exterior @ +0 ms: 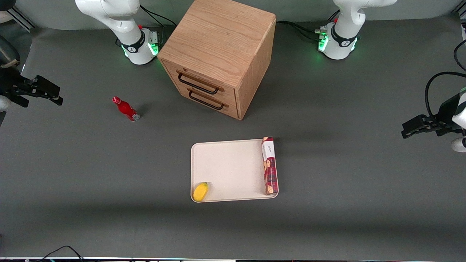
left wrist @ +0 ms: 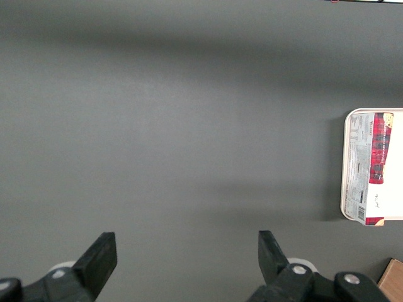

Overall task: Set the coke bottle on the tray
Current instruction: 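Move the right gripper down over the red coke bottle, fingers open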

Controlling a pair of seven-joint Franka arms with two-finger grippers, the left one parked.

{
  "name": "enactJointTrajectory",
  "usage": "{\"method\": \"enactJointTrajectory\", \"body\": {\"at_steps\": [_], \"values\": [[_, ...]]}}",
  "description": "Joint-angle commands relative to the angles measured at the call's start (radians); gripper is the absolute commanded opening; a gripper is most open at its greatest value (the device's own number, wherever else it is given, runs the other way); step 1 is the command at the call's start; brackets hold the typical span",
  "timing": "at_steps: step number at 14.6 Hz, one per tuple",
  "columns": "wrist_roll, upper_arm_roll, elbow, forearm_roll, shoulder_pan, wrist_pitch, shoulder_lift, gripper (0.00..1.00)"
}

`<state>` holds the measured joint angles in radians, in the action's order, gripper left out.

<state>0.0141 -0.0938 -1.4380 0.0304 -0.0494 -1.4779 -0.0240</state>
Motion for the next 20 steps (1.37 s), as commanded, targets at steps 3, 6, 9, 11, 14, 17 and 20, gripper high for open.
{"method": "enactJointTrajectory", "body": {"at_steps": [3,6,9,11,14,17,20], "values": [[-0.002,0.005,0.03,-0.021,0.006,0.079,0.01,1.0],[-0.002,-0.004,-0.014,-0.029,0.008,0.143,0.047,1.0],[-0.002,0.0,-0.325,-0.058,0.005,0.05,0.229,1.0],[-0.008,0.006,-0.631,-0.067,0.005,-0.141,0.39,1.0],[-0.019,0.008,-0.982,-0.066,0.0,-0.428,0.49,1.0],[-0.014,0.008,-1.16,-0.066,-0.001,-0.651,0.48,1.0],[-0.005,0.006,-1.262,-0.066,-0.001,-0.83,0.437,1.0]]}}
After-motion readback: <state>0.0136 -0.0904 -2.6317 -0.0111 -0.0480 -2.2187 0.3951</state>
